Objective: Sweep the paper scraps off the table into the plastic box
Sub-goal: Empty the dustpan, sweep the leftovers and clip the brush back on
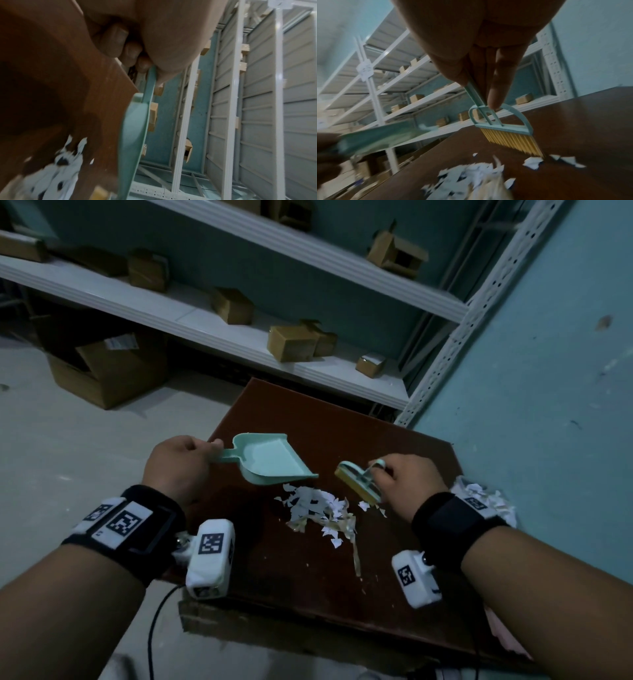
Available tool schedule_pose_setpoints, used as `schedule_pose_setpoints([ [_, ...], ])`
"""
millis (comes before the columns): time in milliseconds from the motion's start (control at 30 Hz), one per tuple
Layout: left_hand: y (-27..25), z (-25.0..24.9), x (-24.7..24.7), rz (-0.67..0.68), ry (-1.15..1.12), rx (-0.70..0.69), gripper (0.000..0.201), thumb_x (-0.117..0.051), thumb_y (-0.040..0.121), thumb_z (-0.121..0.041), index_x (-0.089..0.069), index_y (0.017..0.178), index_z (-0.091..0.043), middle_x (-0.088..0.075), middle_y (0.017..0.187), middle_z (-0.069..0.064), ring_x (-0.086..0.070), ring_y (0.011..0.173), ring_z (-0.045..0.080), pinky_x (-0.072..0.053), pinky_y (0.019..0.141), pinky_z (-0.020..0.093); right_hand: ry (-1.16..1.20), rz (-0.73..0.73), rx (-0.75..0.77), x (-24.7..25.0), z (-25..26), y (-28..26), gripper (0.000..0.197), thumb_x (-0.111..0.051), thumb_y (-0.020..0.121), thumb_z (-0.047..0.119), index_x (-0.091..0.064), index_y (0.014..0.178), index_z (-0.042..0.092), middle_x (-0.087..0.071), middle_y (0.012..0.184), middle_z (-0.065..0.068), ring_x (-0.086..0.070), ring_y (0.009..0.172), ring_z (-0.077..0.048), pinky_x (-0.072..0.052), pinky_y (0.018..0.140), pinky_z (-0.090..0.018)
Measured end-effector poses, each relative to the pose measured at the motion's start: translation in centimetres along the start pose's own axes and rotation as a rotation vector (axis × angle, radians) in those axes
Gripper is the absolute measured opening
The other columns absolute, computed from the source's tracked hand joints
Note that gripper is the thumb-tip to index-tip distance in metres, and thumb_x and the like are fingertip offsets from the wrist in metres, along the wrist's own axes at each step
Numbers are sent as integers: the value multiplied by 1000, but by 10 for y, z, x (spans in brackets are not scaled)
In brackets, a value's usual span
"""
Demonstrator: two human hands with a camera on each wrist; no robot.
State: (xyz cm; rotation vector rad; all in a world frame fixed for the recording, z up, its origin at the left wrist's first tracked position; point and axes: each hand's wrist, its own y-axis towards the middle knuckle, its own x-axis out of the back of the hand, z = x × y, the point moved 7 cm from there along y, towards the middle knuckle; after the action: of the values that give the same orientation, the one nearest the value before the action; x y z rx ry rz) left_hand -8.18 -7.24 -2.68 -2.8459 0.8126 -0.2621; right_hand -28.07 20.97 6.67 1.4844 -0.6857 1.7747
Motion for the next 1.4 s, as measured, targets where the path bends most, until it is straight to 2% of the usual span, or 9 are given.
schedule_pose_setpoints([
  [200,-8,-24,14,110,358,-232,28,-74,93,-32,-71,77,-10,-62,65,9,-55,55,24,-47,56,34,-189,-73,-264,21,-59,9,32,-60,96,31,-60,69,13,-59,72,-8,-63,77,-34,-43,66,-32],
  [300,-12,-29,10,125,557,-336,24,-73,93,-32,-68,76,-15,-63,73,3,-56,66,15,-39,57,31,-222,-62,-334,22,-70,8,29,-63,94,33,-64,74,12,-59,75,-12,-57,75,-33,-41,66,-31],
  [400,-11,-26,4,138,668,-374,25,-73,93,-34,-63,74,-21,-62,74,-1,-54,69,11,-36,59,33,-195,-45,-334,13,-62,8,27,-64,93,35,-73,87,10,-70,87,-15,-67,87,-35,-50,72,-34],
  [533,-10,-21,-4,108,737,-355,24,-72,93,-37,-61,75,-25,-62,77,-2,-53,70,9,-36,60,33,-135,-22,-277,-3,-36,9,20,-65,93,35,-71,85,17,-67,78,-3,-66,79,-26,-46,66,-29],
  [633,-5,-19,-8,104,728,-361,24,-73,92,-37,-61,74,-26,-63,76,-2,-55,69,10,-39,61,33,-51,5,-233,-16,-13,7,20,-65,95,35,-66,80,21,-64,73,4,-61,66,-12,-46,56,-25],
  [767,-2,-8,-20,143,714,-339,23,-72,92,-37,-63,74,-25,-64,76,-3,-56,71,12,-40,64,33,67,9,-173,-25,18,9,20,-65,92,36,-68,79,20,-69,74,2,-69,69,-16,-62,68,-37],
  [1067,-8,18,-61,242,751,-246,24,-69,94,-42,-65,80,-23,-67,77,-2,-60,70,12,-39,56,30,257,-14,-58,-29,63,14,26,-59,82,39,-68,73,16,-71,67,-5,-73,64,-24,-63,66,-45],
  [1267,-4,29,-72,249,544,-189,28,-72,94,-37,-68,77,-15,-70,74,3,-64,68,19,-45,62,31,390,-116,-76,-12,45,-18,13,-61,89,31,-71,86,23,-73,76,0,-73,69,-17,-63,71,-45],
  [1400,-6,35,-73,241,451,-145,28,-71,95,-38,-70,81,-14,-69,71,3,-60,60,18,-47,59,30,577,-260,-199,-3,2,-66,14,-63,96,23,-69,95,35,-73,83,9,-74,75,-3,-65,71,-33],
])
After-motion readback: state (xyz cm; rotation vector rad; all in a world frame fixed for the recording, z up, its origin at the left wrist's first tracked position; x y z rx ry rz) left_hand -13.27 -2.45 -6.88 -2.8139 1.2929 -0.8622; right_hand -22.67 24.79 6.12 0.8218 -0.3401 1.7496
